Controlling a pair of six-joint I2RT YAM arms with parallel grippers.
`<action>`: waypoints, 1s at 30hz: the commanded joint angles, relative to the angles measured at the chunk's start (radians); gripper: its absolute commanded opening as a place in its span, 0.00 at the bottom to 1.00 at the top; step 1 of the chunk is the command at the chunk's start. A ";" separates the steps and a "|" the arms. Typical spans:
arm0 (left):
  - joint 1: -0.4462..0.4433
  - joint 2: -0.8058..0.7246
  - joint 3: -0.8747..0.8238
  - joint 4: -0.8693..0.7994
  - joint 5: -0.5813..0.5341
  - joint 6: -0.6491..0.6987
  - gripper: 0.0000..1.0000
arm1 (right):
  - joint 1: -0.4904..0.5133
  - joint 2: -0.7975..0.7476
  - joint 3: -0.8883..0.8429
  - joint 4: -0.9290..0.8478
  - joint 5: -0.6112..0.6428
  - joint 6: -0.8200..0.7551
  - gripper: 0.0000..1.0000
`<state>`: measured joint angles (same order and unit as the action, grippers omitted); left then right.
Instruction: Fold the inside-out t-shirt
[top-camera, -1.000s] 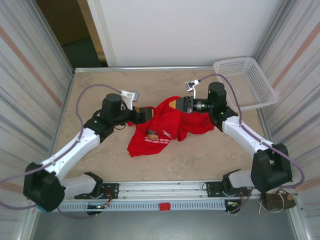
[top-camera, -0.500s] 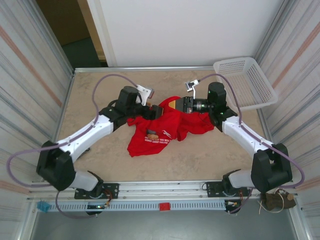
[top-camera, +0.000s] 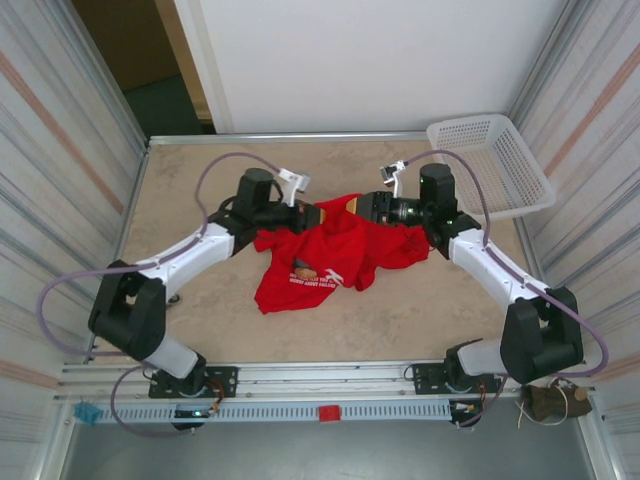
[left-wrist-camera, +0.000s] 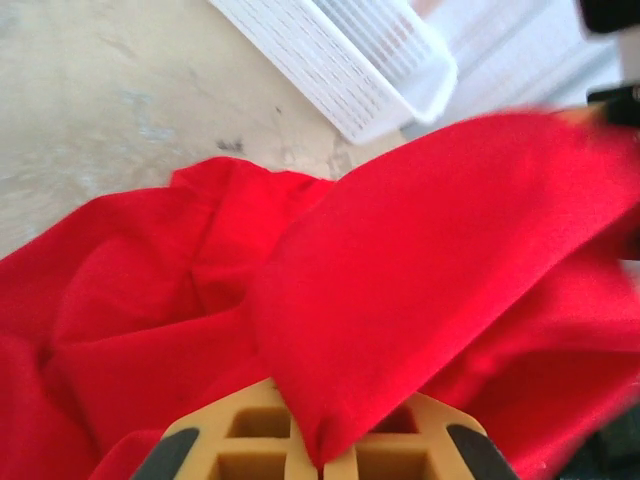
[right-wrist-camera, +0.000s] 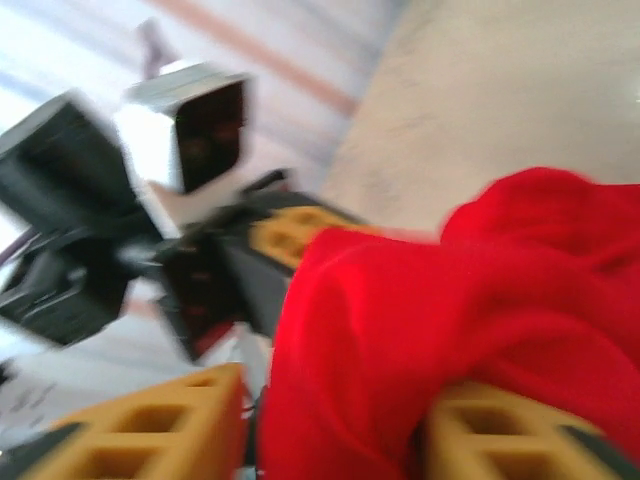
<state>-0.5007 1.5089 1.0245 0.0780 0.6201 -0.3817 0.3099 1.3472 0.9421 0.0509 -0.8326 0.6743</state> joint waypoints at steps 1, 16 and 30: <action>0.023 -0.118 -0.027 0.051 -0.030 -0.191 0.00 | 0.000 -0.022 0.038 -0.246 0.299 -0.039 0.70; -0.023 -0.243 -0.038 -0.045 -0.096 -0.265 0.00 | 0.436 -0.134 0.059 -0.309 0.921 0.006 0.82; -0.016 -0.257 -0.032 -0.054 -0.074 -0.266 0.00 | 0.339 0.187 0.185 -0.187 0.518 -0.131 0.13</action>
<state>-0.5301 1.2900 0.9688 0.0116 0.5308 -0.6445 0.6804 1.5188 1.0924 -0.1719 -0.1539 0.5854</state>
